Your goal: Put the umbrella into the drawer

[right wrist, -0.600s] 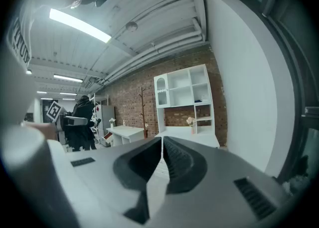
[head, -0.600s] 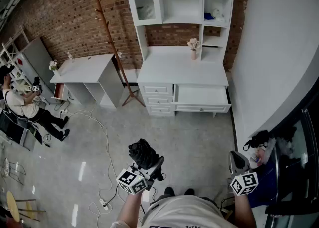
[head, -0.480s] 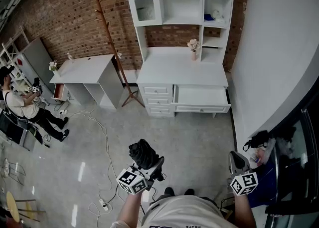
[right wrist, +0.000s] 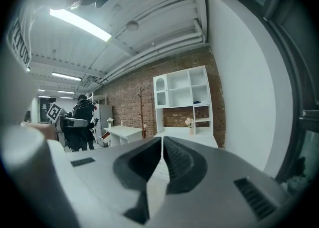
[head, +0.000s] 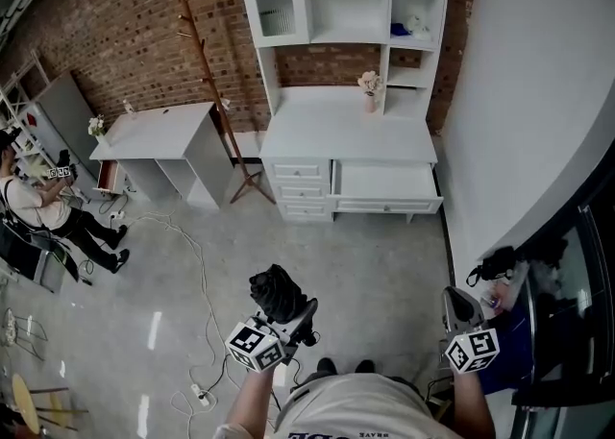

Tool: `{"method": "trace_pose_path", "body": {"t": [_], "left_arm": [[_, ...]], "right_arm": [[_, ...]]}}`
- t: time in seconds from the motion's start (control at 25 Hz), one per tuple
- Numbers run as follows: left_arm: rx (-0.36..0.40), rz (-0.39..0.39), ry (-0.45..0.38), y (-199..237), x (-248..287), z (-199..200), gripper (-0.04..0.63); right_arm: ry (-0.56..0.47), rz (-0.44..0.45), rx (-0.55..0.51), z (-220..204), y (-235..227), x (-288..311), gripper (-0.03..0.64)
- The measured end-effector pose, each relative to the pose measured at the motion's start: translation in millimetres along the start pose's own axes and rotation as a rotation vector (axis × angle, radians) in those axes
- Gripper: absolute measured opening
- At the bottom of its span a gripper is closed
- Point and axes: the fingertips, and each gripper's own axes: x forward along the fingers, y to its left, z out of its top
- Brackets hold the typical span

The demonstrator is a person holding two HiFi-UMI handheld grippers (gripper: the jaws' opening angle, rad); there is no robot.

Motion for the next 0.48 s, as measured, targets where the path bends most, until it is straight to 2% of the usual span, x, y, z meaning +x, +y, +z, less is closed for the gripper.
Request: {"method": "trace_pose_path", "body": {"t": [0.48], "left_arm": [[-0.049, -0.048, 0.035, 24, -7, -13, 0.253]], "right_arm": [[0.038, -0.048, 0.001, -11, 19, 9, 0.034]]}}
